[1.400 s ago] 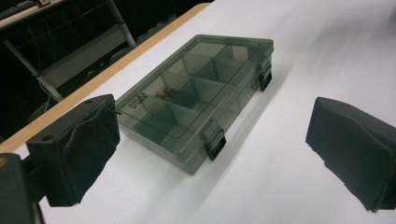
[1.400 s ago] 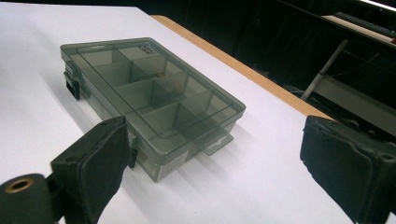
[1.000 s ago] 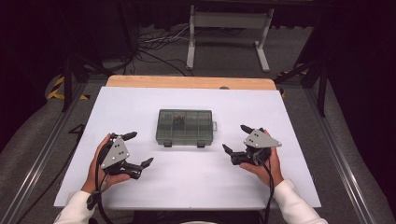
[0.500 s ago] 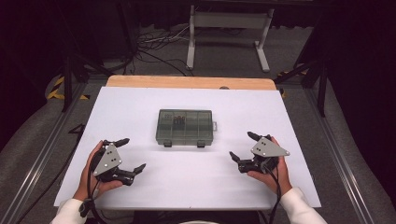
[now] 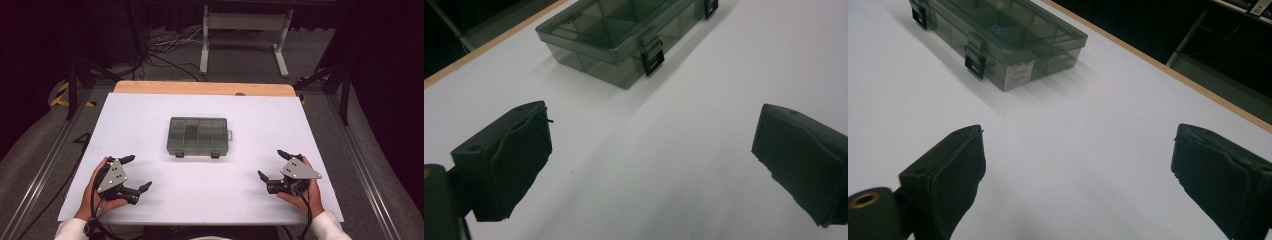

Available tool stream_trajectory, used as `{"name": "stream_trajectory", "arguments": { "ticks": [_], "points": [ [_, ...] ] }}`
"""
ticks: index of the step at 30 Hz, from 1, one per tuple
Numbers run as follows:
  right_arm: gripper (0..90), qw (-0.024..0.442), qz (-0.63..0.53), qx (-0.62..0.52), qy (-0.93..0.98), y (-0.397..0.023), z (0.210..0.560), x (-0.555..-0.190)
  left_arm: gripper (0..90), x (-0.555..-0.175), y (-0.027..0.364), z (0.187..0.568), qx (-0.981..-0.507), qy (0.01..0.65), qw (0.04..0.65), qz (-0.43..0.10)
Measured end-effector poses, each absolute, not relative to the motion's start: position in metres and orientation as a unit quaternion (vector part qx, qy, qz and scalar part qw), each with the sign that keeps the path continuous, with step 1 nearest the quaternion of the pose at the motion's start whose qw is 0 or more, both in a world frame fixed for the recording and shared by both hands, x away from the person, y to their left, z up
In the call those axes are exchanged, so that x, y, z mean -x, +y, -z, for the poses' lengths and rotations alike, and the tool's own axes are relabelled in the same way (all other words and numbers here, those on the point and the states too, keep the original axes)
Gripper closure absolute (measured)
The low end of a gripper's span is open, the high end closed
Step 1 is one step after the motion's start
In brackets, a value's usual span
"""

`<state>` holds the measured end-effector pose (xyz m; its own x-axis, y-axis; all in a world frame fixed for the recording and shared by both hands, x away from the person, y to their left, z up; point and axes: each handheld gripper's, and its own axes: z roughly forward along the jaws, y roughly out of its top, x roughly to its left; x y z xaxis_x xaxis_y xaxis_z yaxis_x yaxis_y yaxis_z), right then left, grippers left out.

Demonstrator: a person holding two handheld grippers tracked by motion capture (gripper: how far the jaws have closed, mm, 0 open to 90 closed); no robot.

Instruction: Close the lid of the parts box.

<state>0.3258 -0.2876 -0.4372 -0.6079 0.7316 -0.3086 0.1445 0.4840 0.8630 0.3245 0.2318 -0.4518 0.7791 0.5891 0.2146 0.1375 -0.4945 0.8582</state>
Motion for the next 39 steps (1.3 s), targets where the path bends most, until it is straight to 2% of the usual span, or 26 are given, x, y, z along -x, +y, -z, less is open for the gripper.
{"name": "stream_trajectory", "arguments": {
  "ticks": [14,39],
  "points": [
    [7.4,0.332,-0.430,-0.289,0.788,-0.293,0.445,-0.319,2.8,-0.320,0.243,0.461,-0.812,0.254,0.472,-0.231],
    [7.5,0.338,-0.430,-0.289,0.785,-0.290,0.444,-0.313,2.6,-0.323,0.238,0.459,-0.810,0.238,0.483,-0.232]
  ]
}}
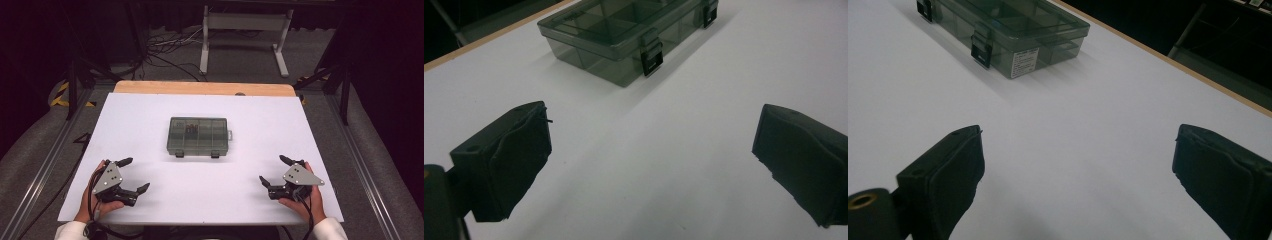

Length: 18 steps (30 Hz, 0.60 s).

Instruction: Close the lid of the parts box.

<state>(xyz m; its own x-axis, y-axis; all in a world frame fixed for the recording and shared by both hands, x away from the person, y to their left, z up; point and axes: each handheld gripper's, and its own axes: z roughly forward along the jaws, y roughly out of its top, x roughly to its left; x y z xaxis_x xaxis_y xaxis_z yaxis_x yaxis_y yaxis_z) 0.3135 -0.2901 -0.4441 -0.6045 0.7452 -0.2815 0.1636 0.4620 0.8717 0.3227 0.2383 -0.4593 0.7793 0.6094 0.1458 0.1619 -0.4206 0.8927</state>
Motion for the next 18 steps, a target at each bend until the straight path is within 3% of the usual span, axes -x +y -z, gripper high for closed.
{"name": "stream_trajectory", "arguments": {
  "ticks": [18],
  "points": [
    [7.5,0.333,-0.435,-0.296,0.782,-0.2921,0.4440,-0.3154,2.7,-0.3234,0.2380,0.4584,-0.810,0.240,0.481,-0.235]
  ]
}}
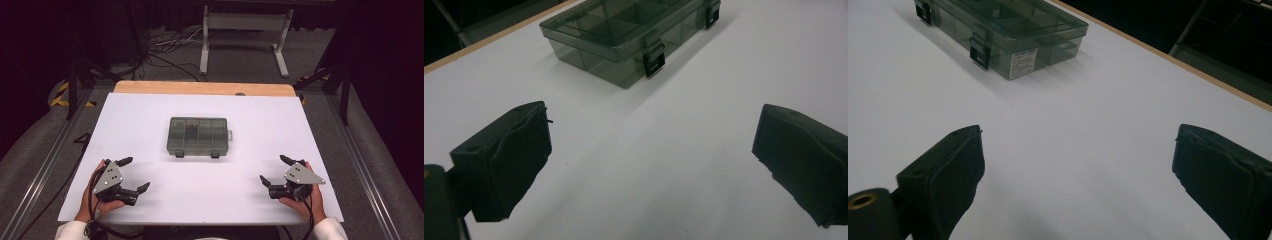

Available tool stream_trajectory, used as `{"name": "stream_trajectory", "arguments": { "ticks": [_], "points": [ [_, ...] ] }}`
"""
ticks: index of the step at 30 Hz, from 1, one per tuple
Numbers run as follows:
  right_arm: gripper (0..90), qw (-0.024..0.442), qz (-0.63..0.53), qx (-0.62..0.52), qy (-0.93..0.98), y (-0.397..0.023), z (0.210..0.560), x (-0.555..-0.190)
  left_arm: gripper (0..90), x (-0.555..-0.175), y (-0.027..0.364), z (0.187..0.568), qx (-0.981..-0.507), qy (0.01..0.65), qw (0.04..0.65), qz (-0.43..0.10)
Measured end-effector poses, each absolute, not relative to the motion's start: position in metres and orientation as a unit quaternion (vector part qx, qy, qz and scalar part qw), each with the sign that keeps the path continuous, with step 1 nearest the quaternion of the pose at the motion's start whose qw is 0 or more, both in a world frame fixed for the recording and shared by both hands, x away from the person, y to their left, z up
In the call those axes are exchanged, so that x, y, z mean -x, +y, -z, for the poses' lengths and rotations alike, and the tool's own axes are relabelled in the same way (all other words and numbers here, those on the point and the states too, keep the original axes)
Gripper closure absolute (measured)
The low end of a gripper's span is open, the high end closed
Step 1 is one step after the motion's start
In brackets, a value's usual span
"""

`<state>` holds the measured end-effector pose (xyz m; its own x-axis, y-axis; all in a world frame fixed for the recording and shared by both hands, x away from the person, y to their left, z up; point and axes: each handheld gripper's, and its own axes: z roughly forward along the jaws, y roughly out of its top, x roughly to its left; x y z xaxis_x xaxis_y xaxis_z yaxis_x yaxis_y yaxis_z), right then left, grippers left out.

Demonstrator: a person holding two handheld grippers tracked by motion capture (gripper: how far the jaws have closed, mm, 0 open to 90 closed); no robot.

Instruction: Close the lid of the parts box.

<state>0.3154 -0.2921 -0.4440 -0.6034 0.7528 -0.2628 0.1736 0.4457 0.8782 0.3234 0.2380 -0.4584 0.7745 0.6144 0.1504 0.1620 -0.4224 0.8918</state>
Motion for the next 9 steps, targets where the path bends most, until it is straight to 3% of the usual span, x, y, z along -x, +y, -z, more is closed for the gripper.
{"name": "stream_trajectory", "arguments": {
  "ticks": [9],
  "points": [
    [7.6,0.334,-0.437,-0.293,0.782,-0.2928,0.4432,-0.3171,2.6,-0.3259,0.2392,0.4593,-0.810,0.249,0.480,-0.228]
  ]
}}
